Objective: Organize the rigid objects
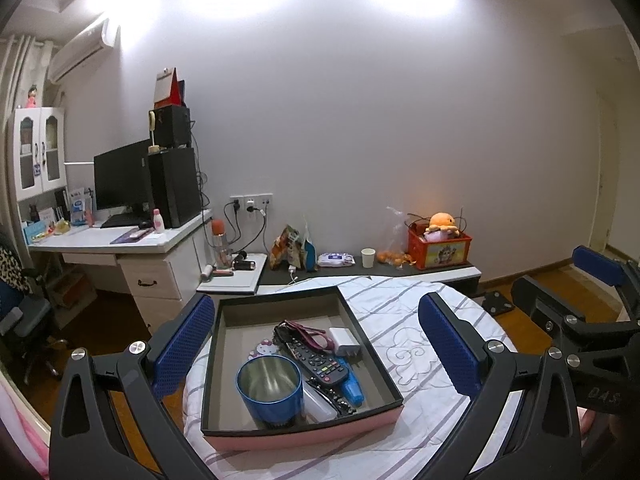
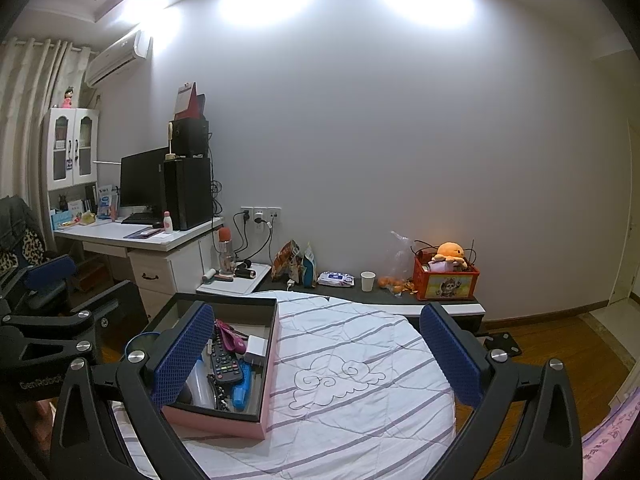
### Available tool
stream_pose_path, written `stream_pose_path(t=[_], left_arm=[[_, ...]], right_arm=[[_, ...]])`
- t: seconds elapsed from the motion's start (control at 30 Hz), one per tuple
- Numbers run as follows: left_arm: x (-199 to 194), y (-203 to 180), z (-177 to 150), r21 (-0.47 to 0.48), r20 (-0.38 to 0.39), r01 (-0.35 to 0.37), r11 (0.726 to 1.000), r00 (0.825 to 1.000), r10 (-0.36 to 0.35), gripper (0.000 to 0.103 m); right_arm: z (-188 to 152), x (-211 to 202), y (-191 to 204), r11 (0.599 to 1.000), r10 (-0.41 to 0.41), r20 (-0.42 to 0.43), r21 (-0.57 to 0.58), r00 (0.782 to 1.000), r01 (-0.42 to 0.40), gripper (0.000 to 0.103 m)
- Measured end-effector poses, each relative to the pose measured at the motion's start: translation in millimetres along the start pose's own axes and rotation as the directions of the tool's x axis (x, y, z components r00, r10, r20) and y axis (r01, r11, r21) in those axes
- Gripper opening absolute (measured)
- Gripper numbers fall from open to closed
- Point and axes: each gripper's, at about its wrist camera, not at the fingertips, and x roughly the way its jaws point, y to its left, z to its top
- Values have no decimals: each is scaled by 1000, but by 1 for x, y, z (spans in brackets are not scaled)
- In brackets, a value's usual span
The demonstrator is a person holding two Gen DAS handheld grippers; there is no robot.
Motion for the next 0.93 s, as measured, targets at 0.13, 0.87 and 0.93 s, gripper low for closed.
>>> stream_pose_path(t=[0.13, 0.87, 0.93], left_arm=[[-3, -3, 0, 19, 19, -11, 1000, 1000, 10, 103], [-1, 1, 1, 20, 3, -17, 1000, 1000, 17, 103], [0, 2, 1, 15, -1, -22, 1000, 1000, 22, 103]], right_arm=[[0, 0, 0, 1000, -1, -1, 1, 1000, 1, 103], [-3, -2, 3, 1000, 4, -11, -3, 1000, -4, 103], [-2, -2, 2, 1000, 3, -10, 0, 1000, -3, 103]])
